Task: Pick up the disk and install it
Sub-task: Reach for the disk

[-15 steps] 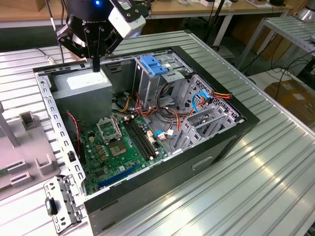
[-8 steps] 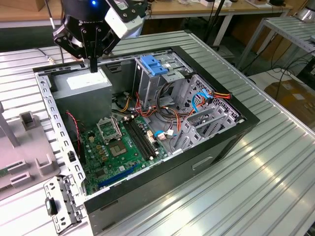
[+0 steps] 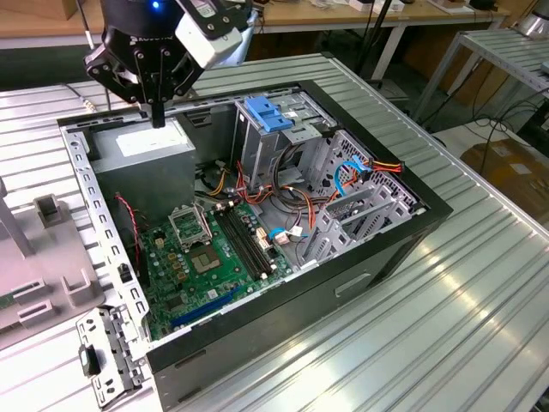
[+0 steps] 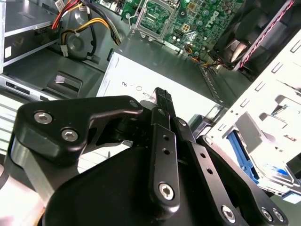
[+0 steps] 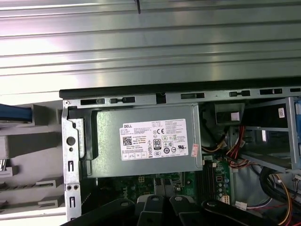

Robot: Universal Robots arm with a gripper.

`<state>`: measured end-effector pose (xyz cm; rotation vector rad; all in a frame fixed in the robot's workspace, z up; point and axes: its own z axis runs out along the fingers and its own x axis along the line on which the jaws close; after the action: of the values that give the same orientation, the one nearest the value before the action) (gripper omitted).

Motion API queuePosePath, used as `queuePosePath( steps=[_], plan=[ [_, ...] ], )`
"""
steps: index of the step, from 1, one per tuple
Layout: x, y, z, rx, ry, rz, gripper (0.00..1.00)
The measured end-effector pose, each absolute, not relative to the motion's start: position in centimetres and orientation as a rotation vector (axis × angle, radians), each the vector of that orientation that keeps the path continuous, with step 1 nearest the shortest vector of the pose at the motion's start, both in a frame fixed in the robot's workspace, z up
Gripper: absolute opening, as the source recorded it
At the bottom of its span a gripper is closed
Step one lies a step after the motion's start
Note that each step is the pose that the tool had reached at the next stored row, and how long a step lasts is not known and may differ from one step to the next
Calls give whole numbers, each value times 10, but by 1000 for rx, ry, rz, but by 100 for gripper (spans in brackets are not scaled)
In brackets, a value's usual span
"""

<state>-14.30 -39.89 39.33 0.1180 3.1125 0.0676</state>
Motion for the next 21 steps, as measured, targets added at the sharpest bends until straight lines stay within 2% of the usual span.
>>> queuePosePath(
  steps=[21],
  plan=[
    [-160, -399, 393, 118, 3113, 68, 11]
  ],
)
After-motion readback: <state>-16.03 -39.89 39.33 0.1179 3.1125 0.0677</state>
